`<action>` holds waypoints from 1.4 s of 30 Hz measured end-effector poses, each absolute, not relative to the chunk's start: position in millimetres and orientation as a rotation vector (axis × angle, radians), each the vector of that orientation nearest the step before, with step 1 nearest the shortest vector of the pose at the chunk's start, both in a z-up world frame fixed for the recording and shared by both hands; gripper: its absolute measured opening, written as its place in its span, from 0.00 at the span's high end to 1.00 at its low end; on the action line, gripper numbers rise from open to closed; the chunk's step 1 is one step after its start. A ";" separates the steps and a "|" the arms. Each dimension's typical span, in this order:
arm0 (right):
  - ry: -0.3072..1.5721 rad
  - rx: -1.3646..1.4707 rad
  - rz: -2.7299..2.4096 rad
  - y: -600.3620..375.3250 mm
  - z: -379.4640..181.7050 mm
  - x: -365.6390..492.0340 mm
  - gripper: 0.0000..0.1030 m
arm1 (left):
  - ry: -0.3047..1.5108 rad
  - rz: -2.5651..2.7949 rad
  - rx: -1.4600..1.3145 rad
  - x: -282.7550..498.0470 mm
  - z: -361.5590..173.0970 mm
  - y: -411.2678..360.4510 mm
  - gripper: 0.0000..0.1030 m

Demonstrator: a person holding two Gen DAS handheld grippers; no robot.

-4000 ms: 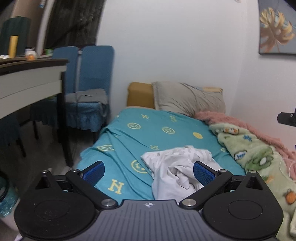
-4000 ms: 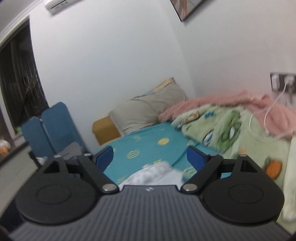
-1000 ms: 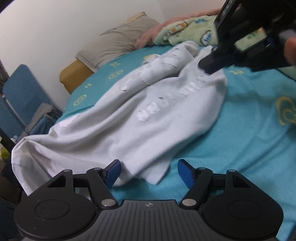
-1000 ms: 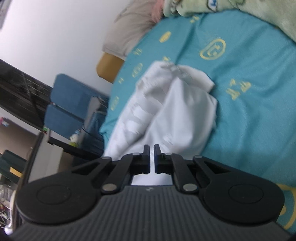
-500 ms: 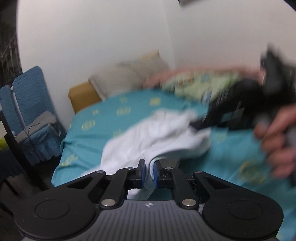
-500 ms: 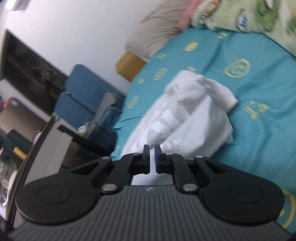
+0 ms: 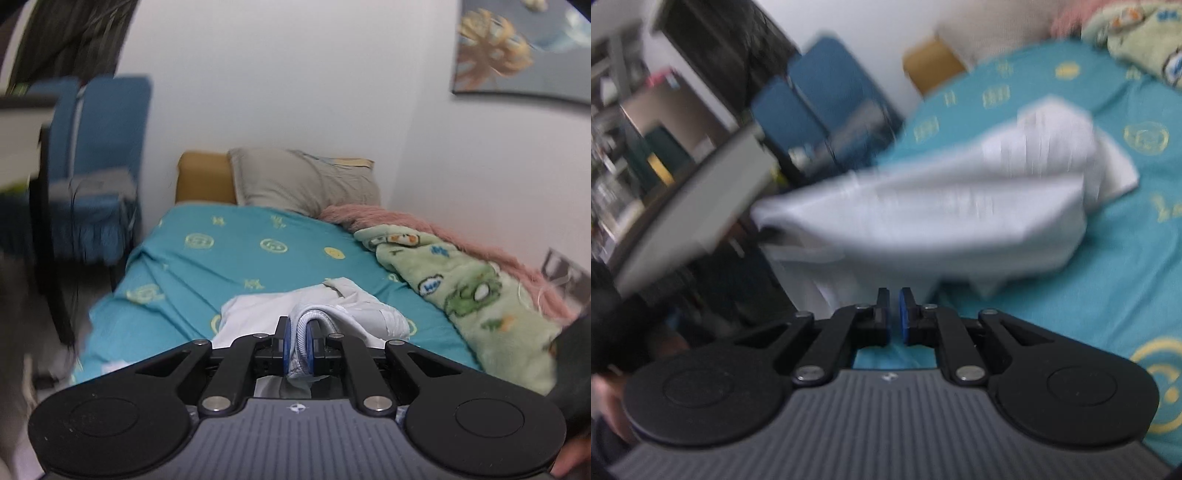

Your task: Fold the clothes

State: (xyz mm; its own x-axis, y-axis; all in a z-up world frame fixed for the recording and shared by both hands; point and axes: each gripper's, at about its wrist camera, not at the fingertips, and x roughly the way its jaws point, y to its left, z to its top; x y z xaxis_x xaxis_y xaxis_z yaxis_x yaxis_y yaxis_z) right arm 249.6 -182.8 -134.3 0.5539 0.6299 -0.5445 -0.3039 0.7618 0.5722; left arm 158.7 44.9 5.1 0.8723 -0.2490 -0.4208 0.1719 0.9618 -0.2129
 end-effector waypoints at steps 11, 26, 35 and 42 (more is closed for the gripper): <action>0.622 0.637 0.264 -226.7 -144.0 265.9 0.91 | 0.578 -0.189 -0.187 182.6 -26.6 44.6 0.90; 0.591 0.562 0.129 -241.7 -134.1 276.8 0.91 | 0.770 -0.295 -0.055 219.1 -94.3 -0.8 0.88; 0.610 0.346 0.149 -221.1 -115.3 238.4 0.19 | 0.753 -0.307 -0.138 223.7 -93.8 6.9 0.88; 0.624 0.008 0.210 -164.0 -128.8 231.6 0.21 | 0.664 -0.327 -0.269 220.0 -72.3 22.5 0.88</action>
